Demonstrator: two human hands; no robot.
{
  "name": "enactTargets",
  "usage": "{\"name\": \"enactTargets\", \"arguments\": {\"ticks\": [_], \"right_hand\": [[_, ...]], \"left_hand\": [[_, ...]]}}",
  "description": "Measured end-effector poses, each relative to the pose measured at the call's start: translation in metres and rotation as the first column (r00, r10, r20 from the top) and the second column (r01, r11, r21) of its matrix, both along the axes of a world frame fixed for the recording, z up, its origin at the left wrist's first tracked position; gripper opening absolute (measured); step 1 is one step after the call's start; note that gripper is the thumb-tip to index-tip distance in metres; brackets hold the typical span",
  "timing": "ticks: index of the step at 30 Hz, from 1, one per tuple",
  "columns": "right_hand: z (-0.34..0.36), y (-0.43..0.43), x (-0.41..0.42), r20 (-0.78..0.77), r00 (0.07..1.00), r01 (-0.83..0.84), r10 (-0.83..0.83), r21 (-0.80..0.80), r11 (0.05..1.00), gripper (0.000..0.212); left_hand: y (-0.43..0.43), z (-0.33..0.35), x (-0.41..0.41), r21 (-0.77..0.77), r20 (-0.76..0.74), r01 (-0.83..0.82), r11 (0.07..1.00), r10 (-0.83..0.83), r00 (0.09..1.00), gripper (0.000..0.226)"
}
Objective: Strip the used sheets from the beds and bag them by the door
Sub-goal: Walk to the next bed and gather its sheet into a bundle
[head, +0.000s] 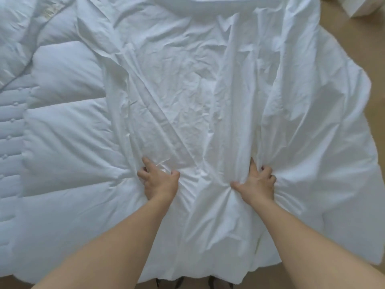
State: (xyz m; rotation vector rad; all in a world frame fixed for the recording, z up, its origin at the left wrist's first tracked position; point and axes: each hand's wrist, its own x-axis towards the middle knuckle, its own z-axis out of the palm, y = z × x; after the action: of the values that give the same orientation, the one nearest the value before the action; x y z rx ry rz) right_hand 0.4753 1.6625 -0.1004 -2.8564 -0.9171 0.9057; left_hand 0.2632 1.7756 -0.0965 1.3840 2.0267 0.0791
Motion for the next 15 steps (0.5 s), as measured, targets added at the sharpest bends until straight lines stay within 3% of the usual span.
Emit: {"name": "enactTargets", "arguments": {"ticks": [3, 5, 9, 12, 15], "right_hand": [[0.007, 0.001, -0.003, -0.038, 0.996, 0.082, -0.081, 0.046, 0.996, 0.099], [0.013, -0.003, -0.005, -0.06, 0.986, 0.161, -0.157, 0.064, 0.985, 0.095], [0.028, -0.018, -0.006, -0.101, 0.968, 0.24, -0.229, 0.114, 0.964, 0.083], [0.042, -0.027, -0.006, -0.193, 0.959, 0.231, -0.209, 0.098, 0.968, 0.05], [0.056, -0.03, -0.011, -0.259, 0.95, 0.2, -0.173, 0.081, 0.976, 0.031]], "left_hand": [[-0.004, 0.01, 0.012, -0.062, 0.176, -0.158, 0.985, 0.167, 0.97, 0.1], [-0.011, 0.018, 0.018, -0.112, 0.24, -0.214, 0.97, 0.236, 0.942, 0.086], [-0.026, 0.04, 0.026, -0.135, 0.133, 0.015, 0.991, 0.003, 0.991, 0.029], [-0.035, 0.059, 0.038, -0.075, 0.024, 0.154, 0.985, -0.152, 0.988, 0.028], [-0.039, 0.072, 0.049, 0.028, 0.017, 0.129, 0.991, -0.13, 0.991, 0.036]]}}
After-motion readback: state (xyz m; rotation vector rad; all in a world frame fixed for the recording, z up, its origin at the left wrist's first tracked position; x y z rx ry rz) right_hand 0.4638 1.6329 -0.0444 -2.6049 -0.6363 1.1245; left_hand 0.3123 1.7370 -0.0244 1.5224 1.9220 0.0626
